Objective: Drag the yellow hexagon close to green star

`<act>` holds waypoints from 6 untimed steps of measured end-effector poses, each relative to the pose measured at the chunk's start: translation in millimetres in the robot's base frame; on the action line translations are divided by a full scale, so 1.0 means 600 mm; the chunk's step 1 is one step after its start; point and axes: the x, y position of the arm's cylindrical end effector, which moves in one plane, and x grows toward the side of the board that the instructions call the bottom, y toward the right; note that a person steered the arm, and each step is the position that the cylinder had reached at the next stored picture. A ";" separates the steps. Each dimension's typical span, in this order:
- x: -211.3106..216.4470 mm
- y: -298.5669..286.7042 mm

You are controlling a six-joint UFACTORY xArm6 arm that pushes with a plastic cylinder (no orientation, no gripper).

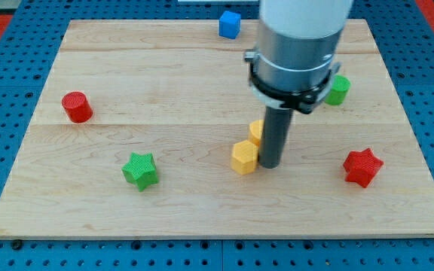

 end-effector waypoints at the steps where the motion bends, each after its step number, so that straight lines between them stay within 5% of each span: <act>1: 0.000 -0.067; 3: -0.002 -0.139; 4: -0.083 -0.109; 6: -0.103 -0.173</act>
